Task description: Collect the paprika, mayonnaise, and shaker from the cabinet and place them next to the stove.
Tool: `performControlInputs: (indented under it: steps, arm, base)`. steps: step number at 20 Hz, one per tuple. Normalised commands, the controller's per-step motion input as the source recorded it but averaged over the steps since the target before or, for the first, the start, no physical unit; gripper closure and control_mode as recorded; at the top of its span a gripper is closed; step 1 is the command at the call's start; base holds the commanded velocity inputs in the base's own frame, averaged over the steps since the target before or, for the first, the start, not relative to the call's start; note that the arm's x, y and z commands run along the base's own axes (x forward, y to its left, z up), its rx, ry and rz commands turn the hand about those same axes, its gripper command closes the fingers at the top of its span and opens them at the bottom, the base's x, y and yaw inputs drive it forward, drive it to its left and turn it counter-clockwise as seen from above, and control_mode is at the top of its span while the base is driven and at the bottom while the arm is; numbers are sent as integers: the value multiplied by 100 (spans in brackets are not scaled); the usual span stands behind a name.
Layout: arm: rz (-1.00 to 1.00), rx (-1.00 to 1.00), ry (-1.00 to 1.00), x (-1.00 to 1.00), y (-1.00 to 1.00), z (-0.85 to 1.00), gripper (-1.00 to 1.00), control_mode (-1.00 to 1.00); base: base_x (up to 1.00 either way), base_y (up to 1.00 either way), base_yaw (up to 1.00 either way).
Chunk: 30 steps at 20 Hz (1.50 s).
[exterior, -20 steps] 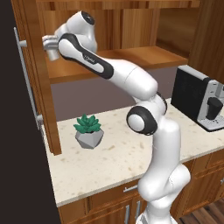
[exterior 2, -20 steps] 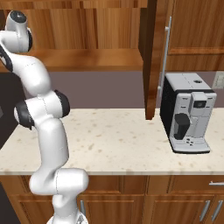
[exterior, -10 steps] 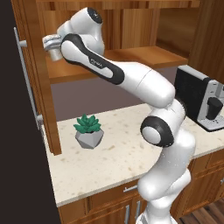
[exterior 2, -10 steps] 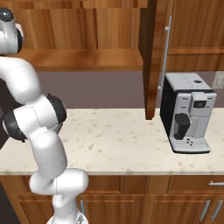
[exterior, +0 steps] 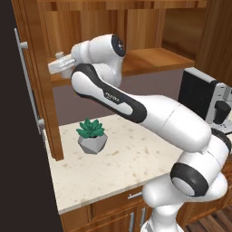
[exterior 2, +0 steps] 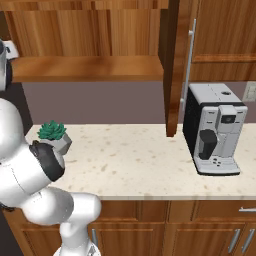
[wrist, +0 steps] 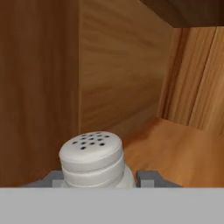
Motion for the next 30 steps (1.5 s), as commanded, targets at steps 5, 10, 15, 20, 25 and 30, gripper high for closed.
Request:
performControlInputs:
  steps: [5, 10, 15, 20, 25, 30]
  arm:
    - [0, 12, -13, -55, -80, 5, 100, -100]
    - [0, 14, -8, -46, -91, 9, 100, -100]
    - [0, 13, -2, -51, -85, 1, 100, -100]
    - [0, 8, 0, -60, -64, 0, 100, -100]
    - [0, 2, 1, -67, -30, -19, 100, -100]
    - [0, 0, 2, -12, 0, -10, 100, 100]
  base:
    - [0, 0, 0]
    - [0, 0, 0]
    - [0, 0, 0]
    - [0, 0, 0]
    - [0, 0, 0]
    - [-33, 0, 6]
